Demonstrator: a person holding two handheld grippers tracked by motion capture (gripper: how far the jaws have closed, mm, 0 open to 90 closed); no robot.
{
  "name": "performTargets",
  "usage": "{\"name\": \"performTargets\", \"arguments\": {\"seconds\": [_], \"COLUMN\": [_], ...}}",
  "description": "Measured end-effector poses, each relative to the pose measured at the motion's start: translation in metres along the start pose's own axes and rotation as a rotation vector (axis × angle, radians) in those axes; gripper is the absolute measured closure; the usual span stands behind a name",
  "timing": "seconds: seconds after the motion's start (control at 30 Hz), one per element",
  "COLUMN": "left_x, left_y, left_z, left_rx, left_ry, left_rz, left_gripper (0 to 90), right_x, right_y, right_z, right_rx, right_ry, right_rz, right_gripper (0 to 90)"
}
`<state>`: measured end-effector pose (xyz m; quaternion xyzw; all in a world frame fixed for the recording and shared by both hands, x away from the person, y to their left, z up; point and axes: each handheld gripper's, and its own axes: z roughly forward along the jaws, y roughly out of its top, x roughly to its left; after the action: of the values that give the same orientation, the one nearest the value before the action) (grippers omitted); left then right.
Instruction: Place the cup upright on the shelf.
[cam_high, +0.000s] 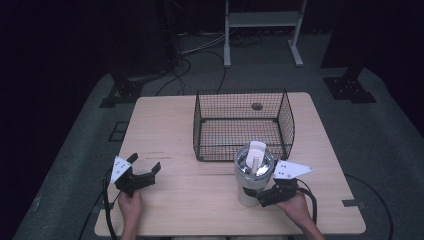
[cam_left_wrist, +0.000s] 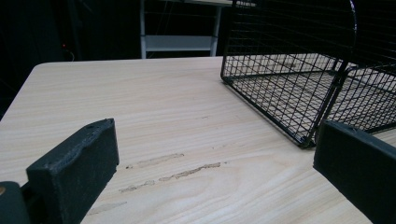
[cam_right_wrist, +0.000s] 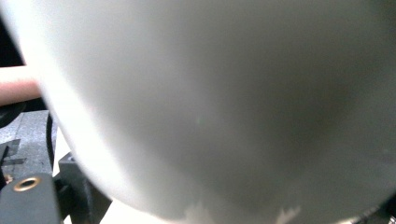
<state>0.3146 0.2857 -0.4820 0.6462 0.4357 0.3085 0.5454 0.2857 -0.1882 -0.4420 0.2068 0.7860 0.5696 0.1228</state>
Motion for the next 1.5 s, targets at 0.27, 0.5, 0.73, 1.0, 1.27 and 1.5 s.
{"name": "performTargets", "arguments": {"seconds": [0.27, 0.5, 0.73, 1.0, 1.27, 1.5], "left_x": [0.0, 0.001, 0.0, 0.0, 0.0, 0.0], "left_y": [0.0, 0.0, 0.0, 0.0, 0.0, 0.0], "left_z": [0.0, 0.0, 0.0, 0.0, 0.0, 0.0], "left_rx": [0.0, -0.002, 0.0, -0.001, 0.0, -0.004], "left_ry": [-0.001, 0.0, 0.0, -0.001, -0.002, -0.003], "left_rz": [0.0, -0.002, -0.005, -0.002, -0.002, -0.002], "left_gripper": [0.0, 0.0, 0.0, 0.0, 0.0, 0.0], "right_x": [-0.005, -0.012, -0.022, -0.038, -0.056, -0.072], "right_y": [0.018, 0.042, 0.066, 0.091, 0.114, 0.128], "right_z": [0.001, 0.0, 0.0, 0.0, 0.002, 0.012], "right_rx": [-0.032, -0.064, -0.078, -0.104, -0.117, -0.097], "right_ry": [0.05, 0.07, 0.077, 0.067, 0.056, 0.036], "right_rz": [0.007, -0.011, -0.022, -0.011, -0.008, -0.018], "right_gripper": [8.7, 8.8, 8.7, 8.7, 8.7, 8.7]}}
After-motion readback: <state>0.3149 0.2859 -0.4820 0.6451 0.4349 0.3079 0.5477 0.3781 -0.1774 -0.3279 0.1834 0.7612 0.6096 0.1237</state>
